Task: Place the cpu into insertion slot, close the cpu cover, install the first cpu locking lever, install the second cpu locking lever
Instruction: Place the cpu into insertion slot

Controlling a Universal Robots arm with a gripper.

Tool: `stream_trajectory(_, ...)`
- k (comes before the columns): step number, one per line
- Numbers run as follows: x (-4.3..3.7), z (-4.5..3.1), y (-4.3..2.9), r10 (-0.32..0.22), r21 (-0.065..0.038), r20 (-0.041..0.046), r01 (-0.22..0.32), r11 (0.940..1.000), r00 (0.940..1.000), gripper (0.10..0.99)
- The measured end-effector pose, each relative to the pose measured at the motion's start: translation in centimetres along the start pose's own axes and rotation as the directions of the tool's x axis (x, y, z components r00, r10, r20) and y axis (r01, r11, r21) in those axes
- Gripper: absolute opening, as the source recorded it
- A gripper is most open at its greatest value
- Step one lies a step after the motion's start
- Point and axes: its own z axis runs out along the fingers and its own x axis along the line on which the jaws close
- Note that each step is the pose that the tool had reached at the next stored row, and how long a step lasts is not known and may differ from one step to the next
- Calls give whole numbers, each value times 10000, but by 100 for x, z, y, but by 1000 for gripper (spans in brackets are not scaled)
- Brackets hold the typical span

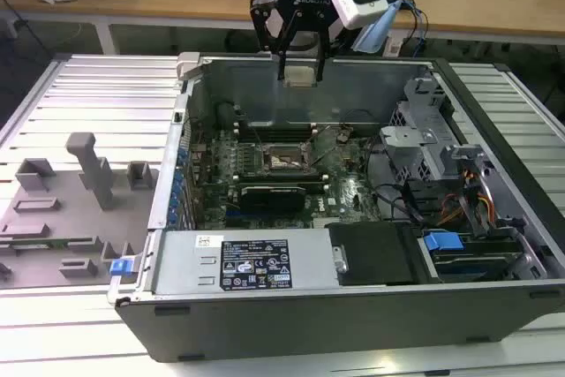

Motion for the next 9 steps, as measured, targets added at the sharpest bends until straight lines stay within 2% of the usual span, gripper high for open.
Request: stream_trajectory(9, 0, 0, 0, 0, 0, 0, 0, 10000, 10000, 541)
